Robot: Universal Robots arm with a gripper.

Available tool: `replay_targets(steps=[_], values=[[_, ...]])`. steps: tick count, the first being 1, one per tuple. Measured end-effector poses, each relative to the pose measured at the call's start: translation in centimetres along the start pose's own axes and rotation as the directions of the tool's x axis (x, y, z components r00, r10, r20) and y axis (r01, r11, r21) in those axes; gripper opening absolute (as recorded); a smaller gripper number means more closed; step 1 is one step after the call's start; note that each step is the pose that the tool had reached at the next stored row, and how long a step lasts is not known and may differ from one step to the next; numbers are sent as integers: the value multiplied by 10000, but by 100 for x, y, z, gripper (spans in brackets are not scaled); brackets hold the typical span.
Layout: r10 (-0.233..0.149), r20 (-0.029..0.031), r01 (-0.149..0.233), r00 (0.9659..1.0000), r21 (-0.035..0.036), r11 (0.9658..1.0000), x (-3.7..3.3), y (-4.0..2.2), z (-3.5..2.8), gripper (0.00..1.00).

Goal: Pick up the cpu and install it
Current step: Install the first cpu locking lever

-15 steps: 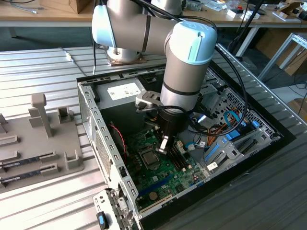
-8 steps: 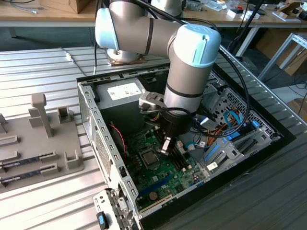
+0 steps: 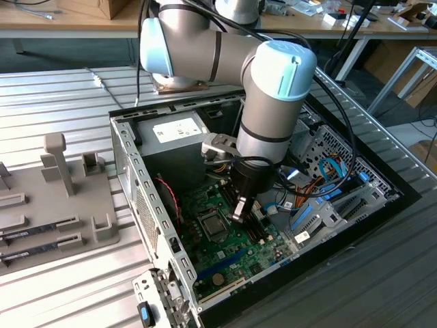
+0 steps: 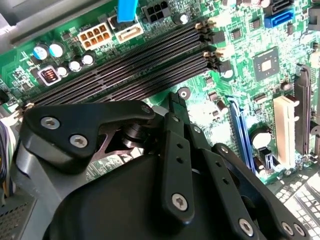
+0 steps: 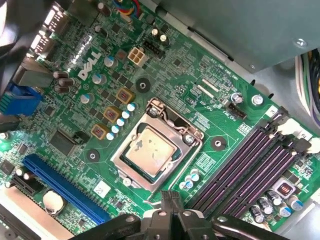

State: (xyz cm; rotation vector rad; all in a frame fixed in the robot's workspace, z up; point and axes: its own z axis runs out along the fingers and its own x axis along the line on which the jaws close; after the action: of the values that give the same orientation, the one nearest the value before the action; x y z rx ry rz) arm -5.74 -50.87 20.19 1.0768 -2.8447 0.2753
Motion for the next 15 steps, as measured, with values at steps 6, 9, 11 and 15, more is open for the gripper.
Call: replay_targets(steps=[6, 9, 11, 15], values=[[-1, -4, 1, 10000, 4, 10000, -39, -21, 57, 11], [1, -7, -1, 10000, 3, 10000, -51, -15, 121, 11], [-5, -46, 5, 10000, 27, 10000, -54, -16, 121, 11], [-10, -98, 11, 10000, 56, 10000, -48, -27, 21, 11]])
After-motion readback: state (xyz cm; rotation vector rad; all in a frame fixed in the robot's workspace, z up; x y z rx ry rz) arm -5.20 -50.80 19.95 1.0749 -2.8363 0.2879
